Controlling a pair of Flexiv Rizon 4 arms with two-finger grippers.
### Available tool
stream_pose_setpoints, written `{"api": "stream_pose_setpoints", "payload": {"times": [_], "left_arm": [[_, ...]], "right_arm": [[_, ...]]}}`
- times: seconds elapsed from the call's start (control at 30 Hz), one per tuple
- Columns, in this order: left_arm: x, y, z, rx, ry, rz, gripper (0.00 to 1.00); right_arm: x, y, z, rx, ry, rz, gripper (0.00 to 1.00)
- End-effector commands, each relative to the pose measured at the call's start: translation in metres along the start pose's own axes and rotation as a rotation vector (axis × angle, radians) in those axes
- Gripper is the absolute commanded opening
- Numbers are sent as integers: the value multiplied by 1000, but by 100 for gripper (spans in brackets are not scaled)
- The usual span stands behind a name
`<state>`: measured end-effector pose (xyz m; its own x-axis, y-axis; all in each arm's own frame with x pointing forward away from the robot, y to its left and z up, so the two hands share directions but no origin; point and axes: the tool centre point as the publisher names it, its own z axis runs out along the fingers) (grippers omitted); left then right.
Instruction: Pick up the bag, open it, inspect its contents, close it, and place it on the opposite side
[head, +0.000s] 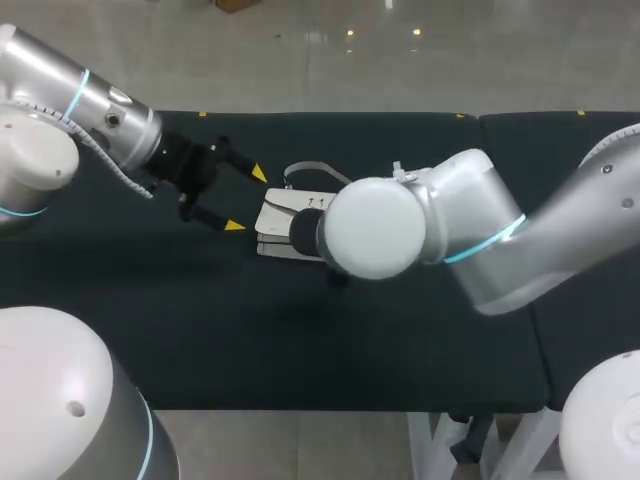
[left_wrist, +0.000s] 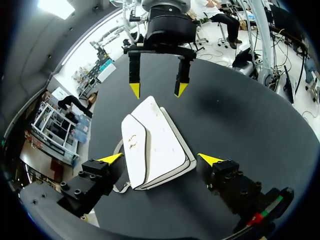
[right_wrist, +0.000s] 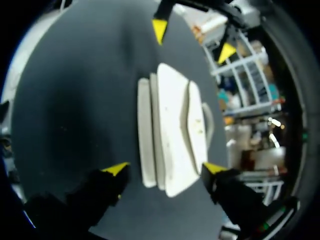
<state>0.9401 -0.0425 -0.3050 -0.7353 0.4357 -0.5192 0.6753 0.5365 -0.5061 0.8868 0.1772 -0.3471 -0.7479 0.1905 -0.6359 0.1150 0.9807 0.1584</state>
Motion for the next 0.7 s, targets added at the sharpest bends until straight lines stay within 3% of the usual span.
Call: {"api": "stream_pose_setpoints", "payload": {"times": [0.03,0.13,0.2,0.37,0.7], "left_arm": [[-1,-2,4,-2,4,10,100],[-2,-3,9,-6,15,11,100],[-2,-3,11,-7,25,12,100],[-3,-5,15,-8,33,16,100],[-3,-6,17,-14,40,16,100]], "right_arm": [[0,-8,7,-34,-17,-4,56],[-2,-12,11,-42,-23,-3,65],[-3,-14,11,-50,-31,-8,58],[-6,-15,19,-46,-37,-32,58],[-8,-12,36,-38,-38,-38,44]]}}
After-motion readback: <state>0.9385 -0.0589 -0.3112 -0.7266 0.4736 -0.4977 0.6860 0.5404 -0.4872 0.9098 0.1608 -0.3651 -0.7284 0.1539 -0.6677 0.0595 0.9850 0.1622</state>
